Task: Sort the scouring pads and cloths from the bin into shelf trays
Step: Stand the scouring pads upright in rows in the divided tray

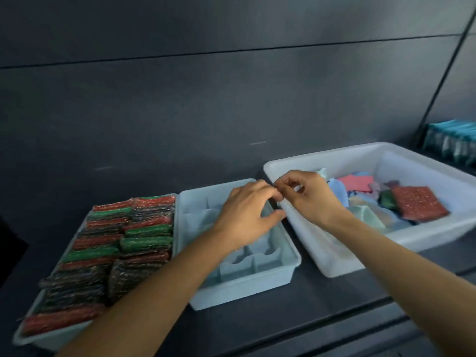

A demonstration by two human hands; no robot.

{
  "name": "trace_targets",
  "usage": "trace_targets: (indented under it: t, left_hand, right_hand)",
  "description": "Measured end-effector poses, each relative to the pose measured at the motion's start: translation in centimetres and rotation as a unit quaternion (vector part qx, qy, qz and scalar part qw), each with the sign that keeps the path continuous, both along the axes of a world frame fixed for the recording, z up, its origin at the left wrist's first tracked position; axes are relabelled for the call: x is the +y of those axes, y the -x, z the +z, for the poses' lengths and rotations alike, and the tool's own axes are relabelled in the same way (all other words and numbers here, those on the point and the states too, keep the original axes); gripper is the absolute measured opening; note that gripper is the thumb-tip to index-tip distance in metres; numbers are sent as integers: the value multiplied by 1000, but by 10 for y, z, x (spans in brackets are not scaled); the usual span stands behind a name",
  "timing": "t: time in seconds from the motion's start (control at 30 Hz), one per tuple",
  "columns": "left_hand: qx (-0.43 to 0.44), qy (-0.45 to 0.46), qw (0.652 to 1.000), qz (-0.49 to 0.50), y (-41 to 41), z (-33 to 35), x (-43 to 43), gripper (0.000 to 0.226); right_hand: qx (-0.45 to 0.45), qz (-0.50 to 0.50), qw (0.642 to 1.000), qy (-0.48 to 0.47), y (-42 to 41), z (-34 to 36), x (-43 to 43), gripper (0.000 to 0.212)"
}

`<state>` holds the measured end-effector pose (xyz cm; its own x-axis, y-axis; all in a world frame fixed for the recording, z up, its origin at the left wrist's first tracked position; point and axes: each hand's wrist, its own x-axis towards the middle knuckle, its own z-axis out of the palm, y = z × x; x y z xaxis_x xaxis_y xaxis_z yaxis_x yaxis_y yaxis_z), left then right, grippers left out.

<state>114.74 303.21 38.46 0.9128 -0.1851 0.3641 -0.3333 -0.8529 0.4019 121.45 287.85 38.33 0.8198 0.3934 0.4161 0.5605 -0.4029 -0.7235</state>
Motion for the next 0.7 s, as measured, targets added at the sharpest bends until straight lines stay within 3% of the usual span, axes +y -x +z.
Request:
trace_targets:
  t: [0.07,0.13,0.23,0.3,0.4,0.47,0.5,0.53,0.57,0.6,0.7]
  left_hand:
    - [19,-4,1000,-25,-24,-4,-28,29]
    - [60,0,998,-26,-44,-6,-46,33]
    - [113,20,993,-16,-65,-13,-60,34]
    - [124,20,992,-3,-72,-17,-63,33]
    - [136,39,990,8,-77,-21,-64,31]
    - [139,58,989,10,-78,-24,-63,29]
    - [139,64,988,12,-78,-25,-63,28]
    - [138,68,988,15,-77,-26,-63,27]
    - [133,67,989,16,-76,-26,-64,26]
    - [124,58,990,18,-74,-27,-64,25]
    - [98,6,995,8,-67,-26,-63,24]
  right_hand:
    - [-27,-69,996,46,-33,-6,-36,10]
    - [-14,-150,975,164,-66,-10,-77,17]
    - [98,-253,892,361,-100,-13,-134,48]
    - [160,-260,846,438,-114,-15,-164,59]
    - [188,-186,774,575,-130,-24,-193,87]
    - [195,-154,755,607,-136,-31,-203,99]
    - [206,-150,760,598,-134,-30,-203,91]
    - [189,-147,773,588,-131,-27,-202,68]
    - [133,-142,775,601,-130,-25,-200,37]
    - [82,-131,783,603,-133,-26,-203,20]
    - [46,-176,790,586,-138,-21,-204,21]
